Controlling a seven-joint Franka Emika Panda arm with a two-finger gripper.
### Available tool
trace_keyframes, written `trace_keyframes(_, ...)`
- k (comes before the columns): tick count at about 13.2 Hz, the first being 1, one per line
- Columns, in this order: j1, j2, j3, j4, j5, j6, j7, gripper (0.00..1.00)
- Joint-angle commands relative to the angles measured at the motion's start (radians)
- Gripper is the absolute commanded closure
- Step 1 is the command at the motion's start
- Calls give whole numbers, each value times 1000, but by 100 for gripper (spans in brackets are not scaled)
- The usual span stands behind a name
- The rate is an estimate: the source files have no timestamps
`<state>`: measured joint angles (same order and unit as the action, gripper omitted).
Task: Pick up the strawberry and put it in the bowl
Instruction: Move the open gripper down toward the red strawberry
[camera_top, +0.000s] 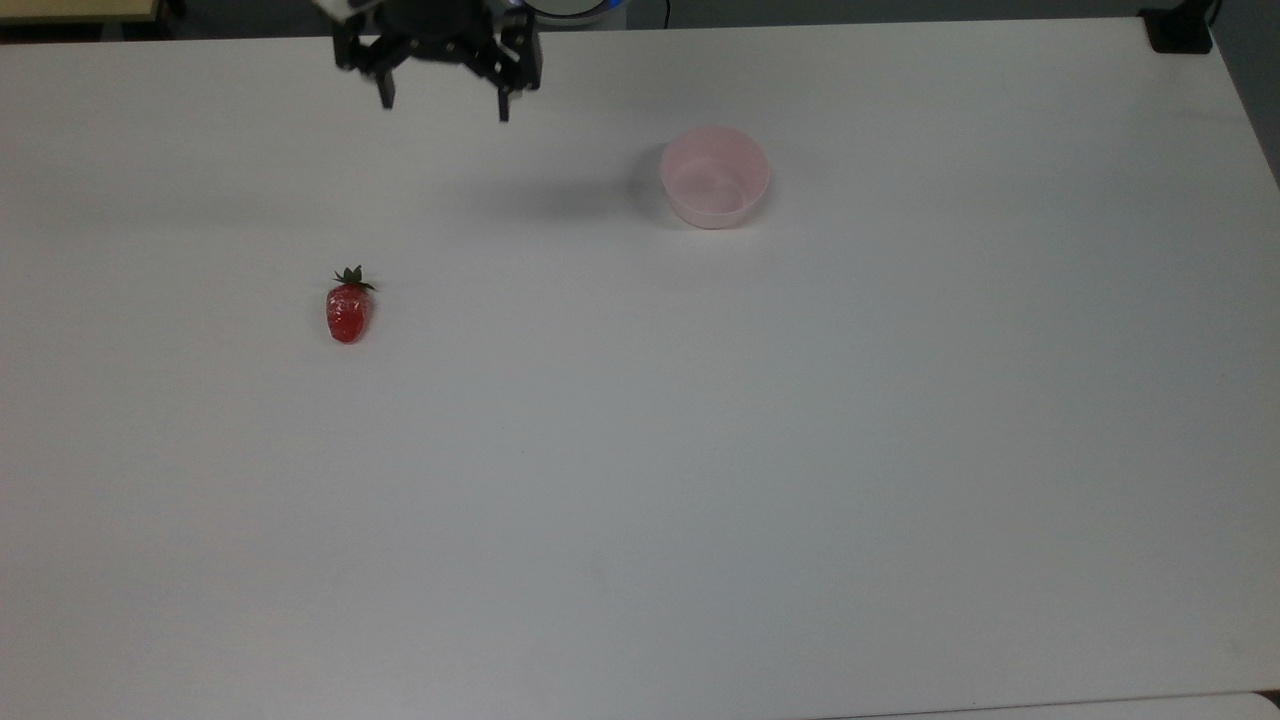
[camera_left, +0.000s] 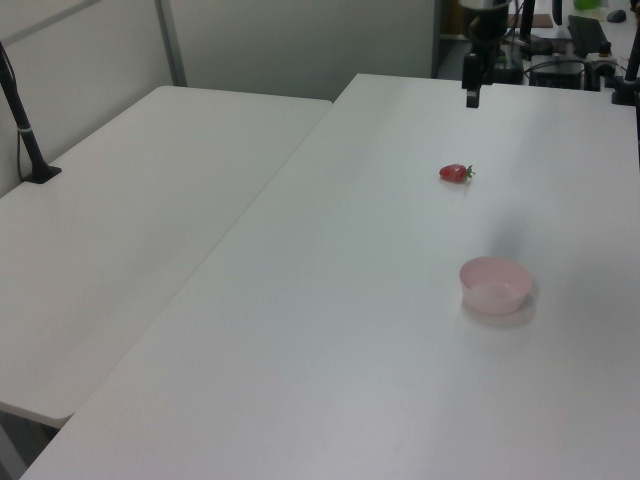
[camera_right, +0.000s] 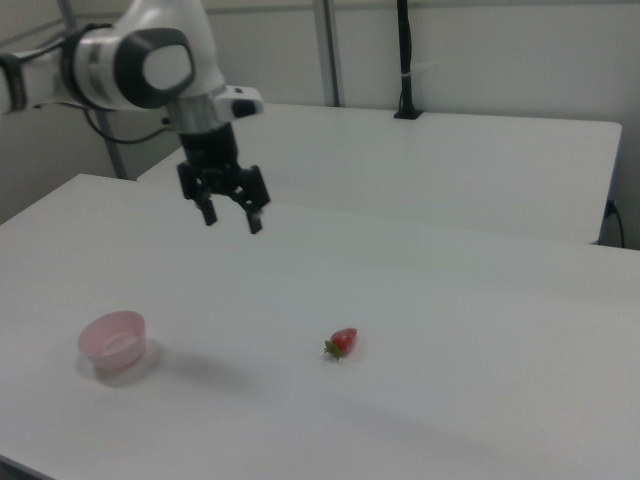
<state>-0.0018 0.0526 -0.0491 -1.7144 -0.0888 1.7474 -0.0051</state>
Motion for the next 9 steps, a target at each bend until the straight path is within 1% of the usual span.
trace_keyframes(1,-23,153,-83,115,17,73,-145,0)
trace_keyframes(3,-24,193,-103,110,17,93,-159,0)
trace_keyframes(7,-44,317,-115,104,15,188,-156,0)
trace_keyframes(9,-35,371,-135,104,7,239,-159,4)
